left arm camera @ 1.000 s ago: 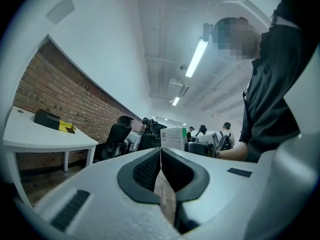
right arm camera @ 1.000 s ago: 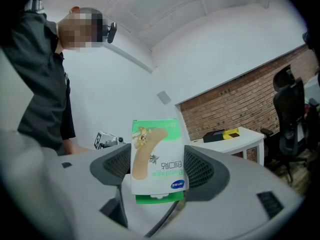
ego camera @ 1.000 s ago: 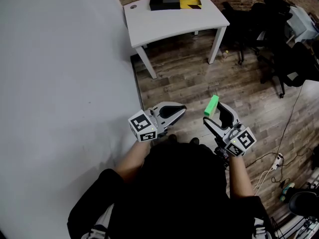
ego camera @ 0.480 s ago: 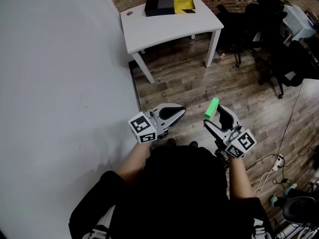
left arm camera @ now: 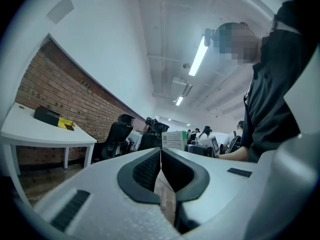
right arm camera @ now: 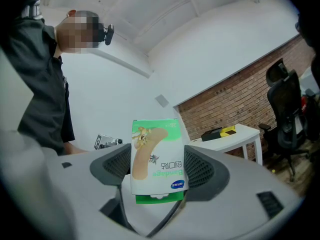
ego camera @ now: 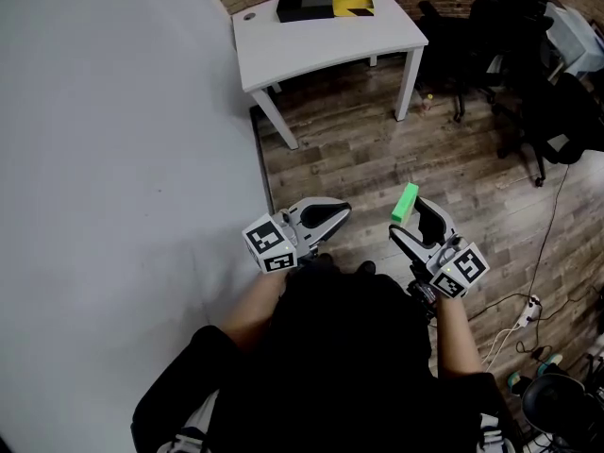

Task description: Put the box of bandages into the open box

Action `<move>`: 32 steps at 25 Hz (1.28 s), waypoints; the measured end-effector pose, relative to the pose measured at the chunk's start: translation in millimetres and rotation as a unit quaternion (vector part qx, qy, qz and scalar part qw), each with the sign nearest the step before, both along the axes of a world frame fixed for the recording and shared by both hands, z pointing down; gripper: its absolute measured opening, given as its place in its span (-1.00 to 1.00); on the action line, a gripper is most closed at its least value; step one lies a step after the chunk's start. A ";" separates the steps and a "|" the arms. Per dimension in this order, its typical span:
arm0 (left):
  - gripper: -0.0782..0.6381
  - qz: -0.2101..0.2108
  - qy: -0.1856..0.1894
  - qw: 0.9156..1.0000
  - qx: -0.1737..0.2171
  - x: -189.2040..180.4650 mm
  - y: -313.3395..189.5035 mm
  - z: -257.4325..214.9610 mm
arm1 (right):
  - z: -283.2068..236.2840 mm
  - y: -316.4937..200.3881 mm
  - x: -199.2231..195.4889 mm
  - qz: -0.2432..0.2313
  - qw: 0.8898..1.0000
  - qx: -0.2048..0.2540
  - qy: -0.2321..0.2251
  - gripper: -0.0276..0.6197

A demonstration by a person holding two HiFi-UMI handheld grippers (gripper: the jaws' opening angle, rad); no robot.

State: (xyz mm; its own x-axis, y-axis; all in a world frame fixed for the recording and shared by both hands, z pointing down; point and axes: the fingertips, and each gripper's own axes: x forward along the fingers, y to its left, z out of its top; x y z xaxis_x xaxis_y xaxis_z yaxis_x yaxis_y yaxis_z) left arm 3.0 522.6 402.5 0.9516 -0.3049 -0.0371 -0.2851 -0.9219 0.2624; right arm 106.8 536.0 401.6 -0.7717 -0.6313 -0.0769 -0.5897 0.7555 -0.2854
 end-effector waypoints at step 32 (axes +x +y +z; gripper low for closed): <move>-0.73 -0.010 0.005 0.999 -0.032 3.2 -38.3 16.0 | 12.2 -42.5 27.6 0.012 1.000 -0.022 -0.003 0.11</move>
